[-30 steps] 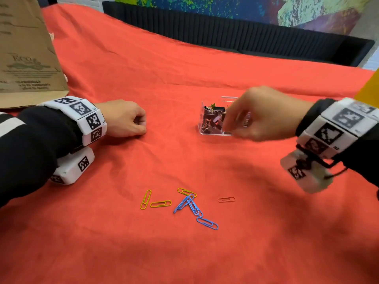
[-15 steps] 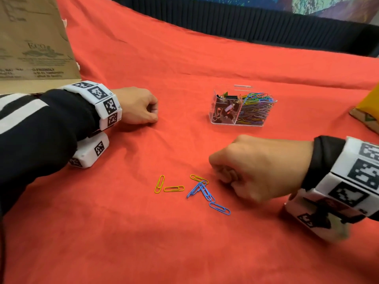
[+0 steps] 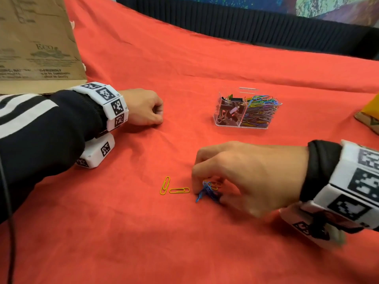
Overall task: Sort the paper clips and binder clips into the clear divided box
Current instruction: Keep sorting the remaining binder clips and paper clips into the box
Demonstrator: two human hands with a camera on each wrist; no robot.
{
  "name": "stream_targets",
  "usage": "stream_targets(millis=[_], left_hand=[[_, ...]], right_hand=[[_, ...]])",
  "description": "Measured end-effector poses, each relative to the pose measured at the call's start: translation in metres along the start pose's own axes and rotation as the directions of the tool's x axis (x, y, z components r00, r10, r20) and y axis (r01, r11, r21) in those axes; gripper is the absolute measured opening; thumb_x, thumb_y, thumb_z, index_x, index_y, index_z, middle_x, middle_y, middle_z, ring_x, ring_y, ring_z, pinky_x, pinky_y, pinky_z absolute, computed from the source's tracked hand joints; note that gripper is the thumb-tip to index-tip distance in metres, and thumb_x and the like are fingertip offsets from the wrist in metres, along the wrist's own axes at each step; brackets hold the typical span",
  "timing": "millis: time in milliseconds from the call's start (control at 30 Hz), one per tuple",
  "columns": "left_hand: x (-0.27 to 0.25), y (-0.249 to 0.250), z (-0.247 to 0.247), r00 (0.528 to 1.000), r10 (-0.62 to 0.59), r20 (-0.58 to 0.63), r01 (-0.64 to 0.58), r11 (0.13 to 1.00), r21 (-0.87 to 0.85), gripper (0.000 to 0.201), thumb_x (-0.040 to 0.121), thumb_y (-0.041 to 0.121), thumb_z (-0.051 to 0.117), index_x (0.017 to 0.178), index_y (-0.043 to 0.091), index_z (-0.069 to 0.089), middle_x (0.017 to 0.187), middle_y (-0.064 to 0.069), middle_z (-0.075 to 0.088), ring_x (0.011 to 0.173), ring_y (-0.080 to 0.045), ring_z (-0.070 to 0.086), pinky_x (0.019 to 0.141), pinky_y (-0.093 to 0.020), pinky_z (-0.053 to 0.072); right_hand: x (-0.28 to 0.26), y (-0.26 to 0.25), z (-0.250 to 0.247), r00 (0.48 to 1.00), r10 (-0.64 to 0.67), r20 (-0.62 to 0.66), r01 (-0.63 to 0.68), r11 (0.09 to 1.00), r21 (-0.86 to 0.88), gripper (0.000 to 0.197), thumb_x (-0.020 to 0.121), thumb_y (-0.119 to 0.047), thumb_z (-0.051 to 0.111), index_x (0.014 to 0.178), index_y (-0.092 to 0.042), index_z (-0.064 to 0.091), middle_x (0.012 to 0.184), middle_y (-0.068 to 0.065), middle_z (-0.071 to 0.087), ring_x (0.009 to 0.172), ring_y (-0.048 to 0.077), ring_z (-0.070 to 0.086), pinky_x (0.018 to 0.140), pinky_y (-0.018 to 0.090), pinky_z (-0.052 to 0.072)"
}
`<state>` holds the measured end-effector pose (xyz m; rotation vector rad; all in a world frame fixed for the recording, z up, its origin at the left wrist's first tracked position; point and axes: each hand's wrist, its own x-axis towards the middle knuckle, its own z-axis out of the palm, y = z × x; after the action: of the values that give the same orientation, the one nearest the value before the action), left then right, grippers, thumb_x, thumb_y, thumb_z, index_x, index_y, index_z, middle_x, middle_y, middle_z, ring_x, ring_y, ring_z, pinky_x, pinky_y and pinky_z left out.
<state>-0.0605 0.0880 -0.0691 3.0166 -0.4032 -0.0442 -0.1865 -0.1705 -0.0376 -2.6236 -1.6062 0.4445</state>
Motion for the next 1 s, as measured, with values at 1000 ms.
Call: stream_targets(millis=[1000], left_hand=[[-0.003,0.004,0.0,1.0,0.0,0.002,0.0,1.0,-0.001,0.011,0.082,0.032,0.06,0.077,0.023,0.063,0.071,0.01,0.066,0.067,-0.002,0.057,0.069,-0.024,0.041]], right_hand=[[-0.02,0.156,-0.077,0.692,0.514,-0.506,-0.615,0.787,-0.042,0.02,0.072,-0.008,0.074,0.082,-0.026,0.075,0.07,-0.013,0.066,0.078,0.02,0.07,0.084,0.032,0.054]])
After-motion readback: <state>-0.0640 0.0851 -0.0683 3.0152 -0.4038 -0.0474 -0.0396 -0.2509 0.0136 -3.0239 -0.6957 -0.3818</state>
